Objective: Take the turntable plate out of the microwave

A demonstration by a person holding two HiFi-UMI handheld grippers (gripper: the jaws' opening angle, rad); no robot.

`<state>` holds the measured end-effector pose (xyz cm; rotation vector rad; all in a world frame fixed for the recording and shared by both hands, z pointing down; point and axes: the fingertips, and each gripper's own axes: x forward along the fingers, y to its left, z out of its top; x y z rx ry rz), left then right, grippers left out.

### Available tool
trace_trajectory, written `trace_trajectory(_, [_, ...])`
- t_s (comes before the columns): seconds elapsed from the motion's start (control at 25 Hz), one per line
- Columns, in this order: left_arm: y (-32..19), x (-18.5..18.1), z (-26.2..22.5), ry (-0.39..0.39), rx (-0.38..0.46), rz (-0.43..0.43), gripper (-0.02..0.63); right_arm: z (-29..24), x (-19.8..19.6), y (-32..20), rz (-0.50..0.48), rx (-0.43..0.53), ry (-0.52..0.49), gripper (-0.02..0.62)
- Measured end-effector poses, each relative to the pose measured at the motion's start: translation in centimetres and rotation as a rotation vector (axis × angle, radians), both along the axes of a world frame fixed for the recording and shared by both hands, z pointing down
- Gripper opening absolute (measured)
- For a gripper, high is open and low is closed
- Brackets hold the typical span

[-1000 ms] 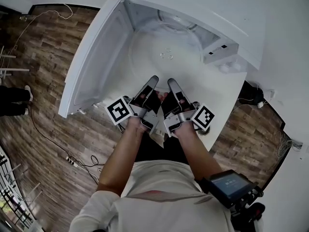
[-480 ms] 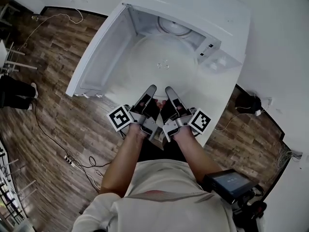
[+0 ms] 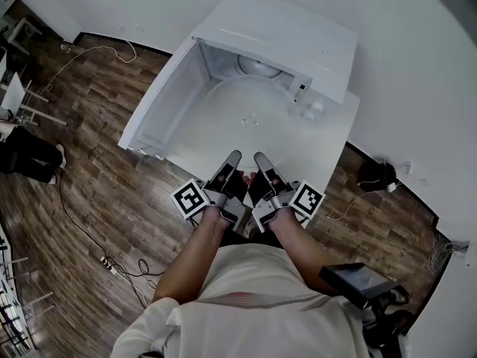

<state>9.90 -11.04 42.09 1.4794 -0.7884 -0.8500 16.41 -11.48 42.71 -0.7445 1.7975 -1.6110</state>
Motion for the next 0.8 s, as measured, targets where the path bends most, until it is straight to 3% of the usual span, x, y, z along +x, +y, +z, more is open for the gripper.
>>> trace_trajectory(0.28, [1.1,0.5,-1.9,-0.003,0.014,0.049,0.032,-1.8,0.7,1.4,0.056,0.018,0.023,0.026])
trace_trajectory(0.8, [4.5,-2.2,-4.4,-0.005,0.018,0.171,0.032,-4.7,-1.8,5.7,0.175,0.026,0.005,0.026])
